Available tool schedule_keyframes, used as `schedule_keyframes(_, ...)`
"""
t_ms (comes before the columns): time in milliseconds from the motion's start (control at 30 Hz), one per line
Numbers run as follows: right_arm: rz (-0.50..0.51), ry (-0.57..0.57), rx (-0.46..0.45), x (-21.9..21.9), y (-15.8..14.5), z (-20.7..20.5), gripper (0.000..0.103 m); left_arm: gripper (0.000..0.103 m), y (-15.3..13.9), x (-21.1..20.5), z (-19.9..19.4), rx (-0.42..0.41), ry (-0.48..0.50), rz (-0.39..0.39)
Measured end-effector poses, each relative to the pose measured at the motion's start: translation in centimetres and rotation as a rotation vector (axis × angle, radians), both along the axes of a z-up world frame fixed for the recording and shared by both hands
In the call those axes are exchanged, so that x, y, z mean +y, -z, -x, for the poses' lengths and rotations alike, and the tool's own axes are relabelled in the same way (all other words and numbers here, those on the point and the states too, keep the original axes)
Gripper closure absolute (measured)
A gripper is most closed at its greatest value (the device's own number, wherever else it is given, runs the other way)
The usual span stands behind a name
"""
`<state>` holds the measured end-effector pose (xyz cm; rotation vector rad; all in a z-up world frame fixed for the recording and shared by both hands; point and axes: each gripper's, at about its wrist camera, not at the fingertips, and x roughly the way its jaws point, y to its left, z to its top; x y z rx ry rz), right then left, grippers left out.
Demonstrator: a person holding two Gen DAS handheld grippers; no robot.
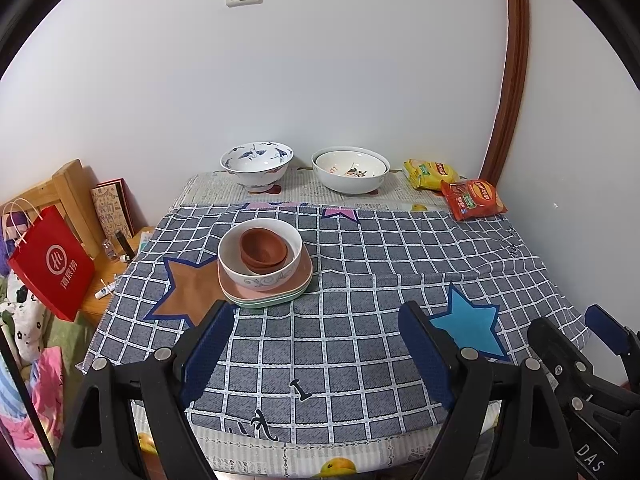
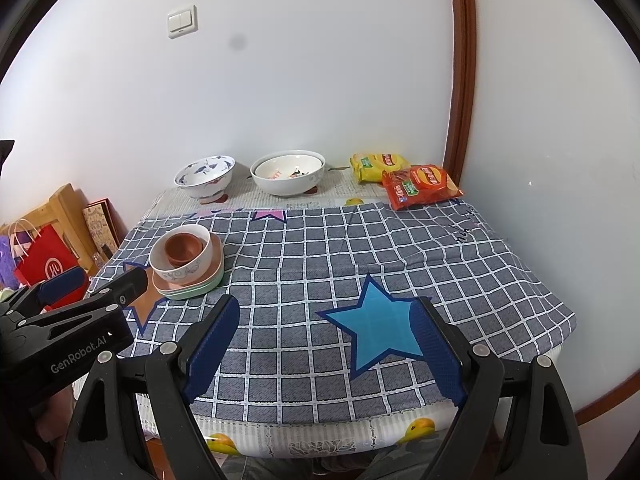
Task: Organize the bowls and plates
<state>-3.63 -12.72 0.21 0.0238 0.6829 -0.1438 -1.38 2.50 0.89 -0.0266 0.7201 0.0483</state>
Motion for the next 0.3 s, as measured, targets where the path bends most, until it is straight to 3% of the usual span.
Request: schedule_keyframes(300, 0.021, 0.026, -0.019, 0.1, 0.1, 0.18, 0.017, 0.019, 0.89, -0.23, -0.29, 0.007, 0.005, 0.002)
